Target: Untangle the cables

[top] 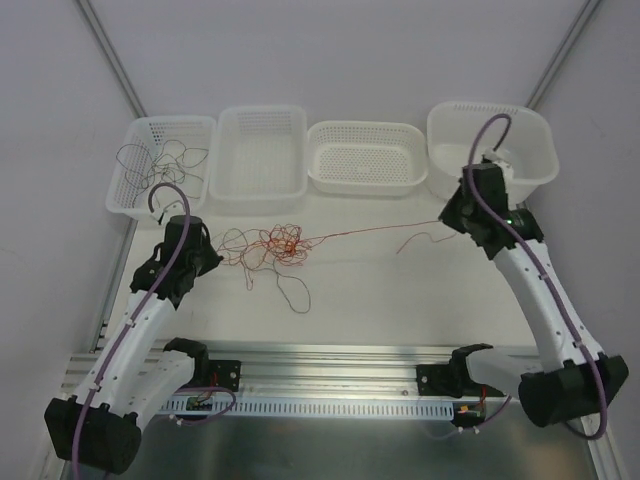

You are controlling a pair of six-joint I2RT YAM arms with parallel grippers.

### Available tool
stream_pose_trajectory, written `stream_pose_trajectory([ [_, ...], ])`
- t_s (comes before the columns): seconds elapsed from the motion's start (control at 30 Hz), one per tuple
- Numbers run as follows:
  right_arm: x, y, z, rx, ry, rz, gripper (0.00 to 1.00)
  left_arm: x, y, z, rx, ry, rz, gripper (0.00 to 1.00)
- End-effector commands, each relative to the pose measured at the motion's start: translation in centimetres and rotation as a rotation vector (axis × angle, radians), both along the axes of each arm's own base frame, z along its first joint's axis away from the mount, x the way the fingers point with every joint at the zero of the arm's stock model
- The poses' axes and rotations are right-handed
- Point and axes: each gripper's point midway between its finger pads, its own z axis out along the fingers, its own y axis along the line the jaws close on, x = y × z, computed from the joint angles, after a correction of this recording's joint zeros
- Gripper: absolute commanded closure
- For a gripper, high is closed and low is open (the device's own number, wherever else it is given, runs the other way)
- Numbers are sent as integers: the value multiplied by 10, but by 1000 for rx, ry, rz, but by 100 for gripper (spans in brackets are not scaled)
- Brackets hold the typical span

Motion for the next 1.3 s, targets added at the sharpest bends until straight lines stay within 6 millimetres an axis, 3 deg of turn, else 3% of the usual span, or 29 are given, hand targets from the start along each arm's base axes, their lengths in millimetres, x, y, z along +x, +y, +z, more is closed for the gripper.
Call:
stream_pose_trajectory([
  [0.0,-19,-50,57,8,-88,-6,99,-3,37,-3,100,47,102,100],
  [0.03,-19,-53,84,31,-147,15,99,-3,41,-5,106,56,111,100],
  [0.07,-21,-69,94,34,-157,-24,99,-4,45,-9,111,70,124,100],
  [0.13,-26,-72,117,56,-209,-13,99,-5,56,-11,114,81,161,100],
  [0.17,-27,-84,134,55,-246,-49,99,-6,58,-13,112,91,165,100],
  [0.3,-27,-93,164,109,-318,-63,99,-7,70,-17,122,113,194,100],
  [0.37,-24,-87,181,157,-357,-29,99,-9,80,-20,133,129,222,100],
  [0.43,-21,-72,193,208,-383,42,99,-8,77,-23,127,140,201,100],
  [0.5,-17,-57,199,264,-392,114,99,-4,58,-27,59,155,113,100],
  [0.57,-18,-33,186,307,-338,209,99,-2,40,-30,5,147,16,100],
  [0.6,-16,-31,165,291,-286,208,99,3,22,-26,-59,114,-72,100],
  [0.67,-20,-19,135,287,-212,241,99,2,5,-25,-119,90,-148,100],
  [0.7,-22,-18,100,288,-123,231,99,1,-10,-21,-182,75,-213,100],
  [0.77,-27,-20,64,264,-24,211,99,-2,-21,-23,-225,81,-259,100],
  [0.83,-38,-27,21,180,99,185,85,-8,-27,-27,-257,95,-279,98],
  [0.87,-46,-24,7,149,152,197,76,-10,-29,-30,-267,103,-282,91],
  [0.9,-48,-30,-1,101,176,177,60,-12,-31,-31,-281,111,-281,84],
  [0.93,-54,-23,-10,81,201,203,54,-17,-36,-33,-306,114,-301,71],
  [0.97,-55,-20,-9,72,191,220,48,-19,-38,-33,-316,115,-307,59],
  [1.0,-56,-18,-6,54,170,224,37,-21,-39,-31,-326,110,-310,40],
  [1.07,-58,-9,-2,19,141,242,31,-25,-42,-21,-325,69,-328,24],
  [1.1,-58,-8,1,4,123,243,27,-26,-41,-16,-313,48,-335,10],
  [1.17,-57,14,10,32,64,300,25,-27,-40,5,-279,-16,-356,1],
  [1.27,-56,57,17,116,-8,400,23,-26,-42,31,-235,-86,-407,1],
])
